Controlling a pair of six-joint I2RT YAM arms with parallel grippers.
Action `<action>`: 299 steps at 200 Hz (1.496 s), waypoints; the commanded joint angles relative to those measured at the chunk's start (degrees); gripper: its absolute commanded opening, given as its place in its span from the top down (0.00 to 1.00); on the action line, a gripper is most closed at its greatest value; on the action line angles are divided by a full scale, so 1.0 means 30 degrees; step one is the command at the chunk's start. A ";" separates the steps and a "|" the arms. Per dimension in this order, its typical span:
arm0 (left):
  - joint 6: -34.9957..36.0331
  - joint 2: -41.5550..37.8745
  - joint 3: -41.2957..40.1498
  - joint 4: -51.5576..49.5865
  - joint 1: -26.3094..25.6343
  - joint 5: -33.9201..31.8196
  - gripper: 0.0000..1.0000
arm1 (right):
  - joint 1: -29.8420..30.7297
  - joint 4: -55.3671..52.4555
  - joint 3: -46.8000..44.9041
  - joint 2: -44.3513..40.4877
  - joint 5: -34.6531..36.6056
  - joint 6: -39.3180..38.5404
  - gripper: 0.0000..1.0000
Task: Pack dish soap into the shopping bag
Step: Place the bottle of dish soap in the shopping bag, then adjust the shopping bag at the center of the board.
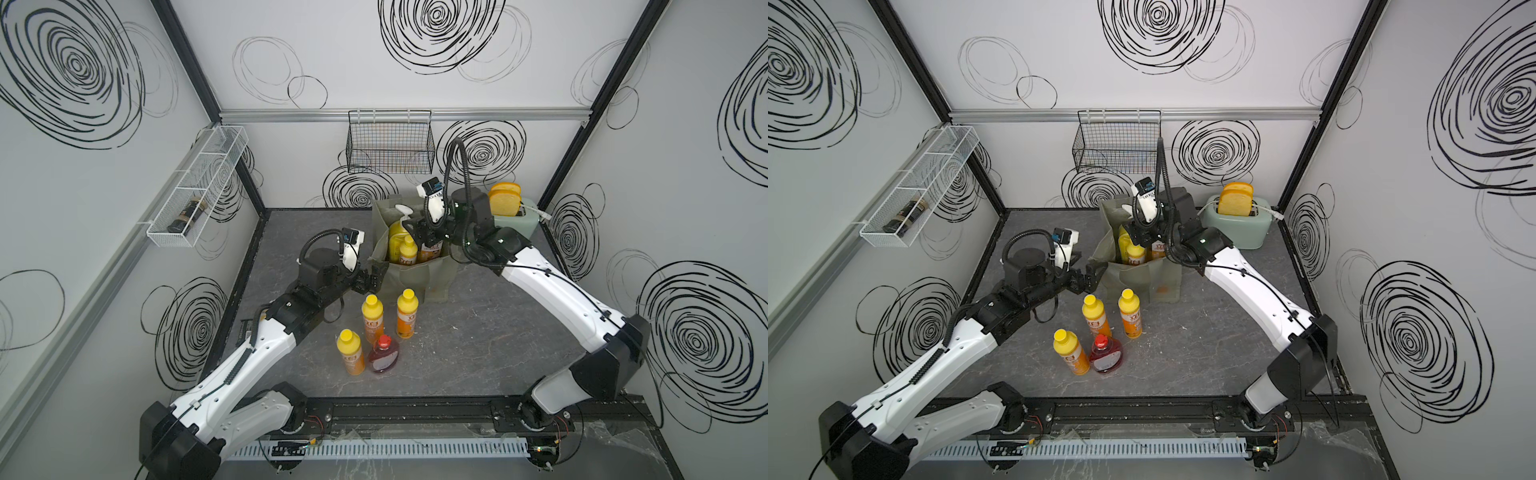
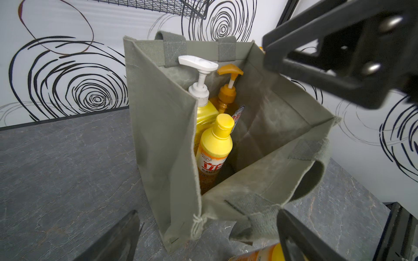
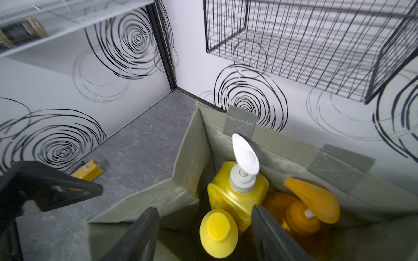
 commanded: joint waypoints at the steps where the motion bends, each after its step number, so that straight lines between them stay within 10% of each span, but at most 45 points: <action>1: 0.0473 -0.0660 -0.0177 0.0784 0.0160 -0.0244 0.04 | 0.0040 -0.1177 -0.0608 -0.1781 -0.1598 0.0061 0.33; 95: 0.1117 -0.1497 -0.0296 0.0733 0.0186 -0.0859 0.04 | 0.0972 -0.3700 -0.5822 -0.7848 -0.2679 -0.0047 0.39; 142: 0.0839 -0.0153 0.1323 -0.0164 0.0222 -0.1773 0.02 | 0.2255 -0.4816 -0.6537 -0.8389 0.1196 0.0134 0.39; 182: 0.0708 0.3963 0.5501 -0.3402 0.0438 -0.1807 0.19 | 0.2015 -0.4962 -0.5372 -0.8186 0.1486 -0.0285 0.38; 232: 0.0858 0.3760 0.3838 -0.1766 0.0090 -0.0172 0.65 | -0.0237 -0.5081 -0.4476 -0.7305 0.2795 -0.0535 0.38; 299: 0.1194 0.2610 0.2536 -0.0283 -0.0512 0.0892 0.75 | -0.1937 -0.4811 -0.3972 -0.3792 0.2855 0.0339 0.38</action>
